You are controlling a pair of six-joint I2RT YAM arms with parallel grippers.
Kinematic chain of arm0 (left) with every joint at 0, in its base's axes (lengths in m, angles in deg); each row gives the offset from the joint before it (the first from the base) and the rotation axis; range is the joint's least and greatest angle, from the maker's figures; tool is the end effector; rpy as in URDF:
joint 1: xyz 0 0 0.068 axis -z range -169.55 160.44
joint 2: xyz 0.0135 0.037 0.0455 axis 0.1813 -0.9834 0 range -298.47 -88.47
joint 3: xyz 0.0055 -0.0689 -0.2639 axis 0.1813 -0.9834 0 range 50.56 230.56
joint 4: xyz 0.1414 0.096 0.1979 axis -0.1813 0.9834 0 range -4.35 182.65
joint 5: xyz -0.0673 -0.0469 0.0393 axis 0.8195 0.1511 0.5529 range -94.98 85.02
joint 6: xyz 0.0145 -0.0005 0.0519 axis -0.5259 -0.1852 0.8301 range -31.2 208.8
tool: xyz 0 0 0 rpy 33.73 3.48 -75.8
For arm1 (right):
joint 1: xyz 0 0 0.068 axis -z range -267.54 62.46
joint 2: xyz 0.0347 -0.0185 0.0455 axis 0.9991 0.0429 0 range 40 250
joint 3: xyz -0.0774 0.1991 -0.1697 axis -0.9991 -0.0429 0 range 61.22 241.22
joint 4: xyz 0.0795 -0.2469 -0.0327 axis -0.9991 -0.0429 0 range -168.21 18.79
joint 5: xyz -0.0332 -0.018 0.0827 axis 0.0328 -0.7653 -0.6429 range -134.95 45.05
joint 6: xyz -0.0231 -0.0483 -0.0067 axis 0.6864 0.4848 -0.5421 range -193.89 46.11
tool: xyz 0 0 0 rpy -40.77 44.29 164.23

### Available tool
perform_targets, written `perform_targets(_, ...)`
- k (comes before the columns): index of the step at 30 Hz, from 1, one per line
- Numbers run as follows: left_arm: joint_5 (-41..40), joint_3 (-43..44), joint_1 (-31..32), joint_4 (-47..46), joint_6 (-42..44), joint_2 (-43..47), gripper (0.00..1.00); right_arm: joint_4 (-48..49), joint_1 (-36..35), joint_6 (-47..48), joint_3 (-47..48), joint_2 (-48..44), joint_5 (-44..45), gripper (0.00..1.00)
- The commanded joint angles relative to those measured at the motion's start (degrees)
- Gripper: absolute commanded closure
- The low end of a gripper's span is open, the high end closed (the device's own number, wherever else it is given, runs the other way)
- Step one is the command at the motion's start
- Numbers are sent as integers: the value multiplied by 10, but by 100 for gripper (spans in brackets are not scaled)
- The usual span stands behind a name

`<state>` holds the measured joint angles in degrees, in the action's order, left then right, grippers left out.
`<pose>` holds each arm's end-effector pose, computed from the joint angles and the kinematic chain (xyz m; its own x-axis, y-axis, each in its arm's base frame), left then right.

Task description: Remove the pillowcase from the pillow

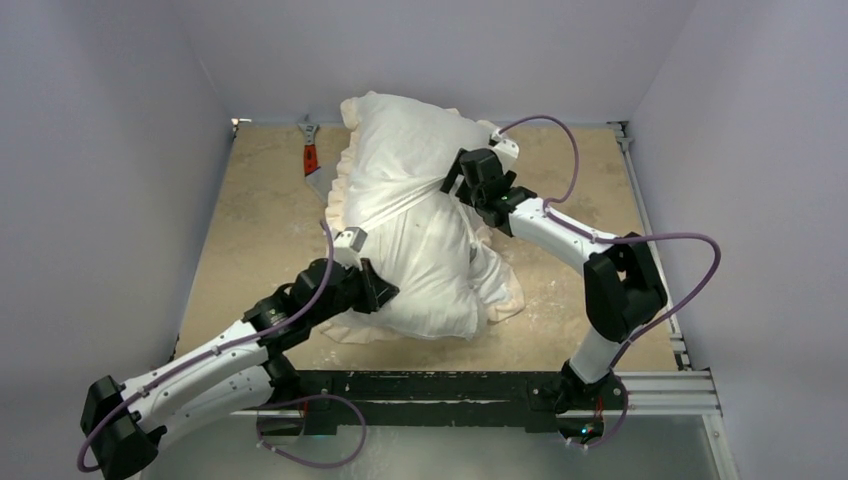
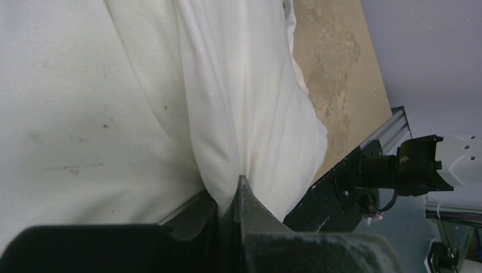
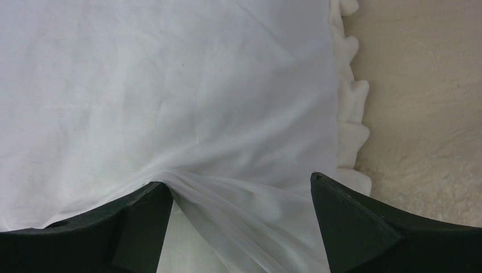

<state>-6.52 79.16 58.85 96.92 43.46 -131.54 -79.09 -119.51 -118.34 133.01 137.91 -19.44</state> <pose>0.1190 -0.1326 0.2431 -0.7229 -0.2567 -0.6415 0.3091 0.7102 -0.6326 0.3396 0.1938 0.2617 -0.4611 0.4571 -0.7606 0.2073 0.8889 0.4086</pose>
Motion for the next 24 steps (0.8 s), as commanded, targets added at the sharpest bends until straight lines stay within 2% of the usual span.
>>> perform_targets(1, 112, 16, 28, -74, 8, -51, 100, 124, 21, 65, 46, -13, -16, 9)
perform_targets(5, 94, 44, 72, -150, 11, -131, 100, 160, 21, 107, 44, -21, -68, 9)
perform_targets(9, 80, 84, 115, -201, 14, -233, 97, 168, 21, 117, 43, -31, -79, 8)
perform_targets(11, 75, 102, 128, -220, 11, -280, 88, 157, 21, 115, 43, -40, -77, 8)
perform_targets(13, 73, 120, 132, -224, 10, -304, 74, 150, 21, 110, 31, -61, -72, 7)
perform_targets(18, 19, 172, 132, -154, 42, -275, 44, 123, 21, 110, -15, -127, -68, 4)
perform_targets(21, -52, 208, 132, -79, 68, -243, 34, 94, 15, 107, -37, -158, -59, 3)
perform_targets(24, -99, 224, 130, -58, 86, -218, 28, 73, -2, 97, -60, -192, -54, 2)
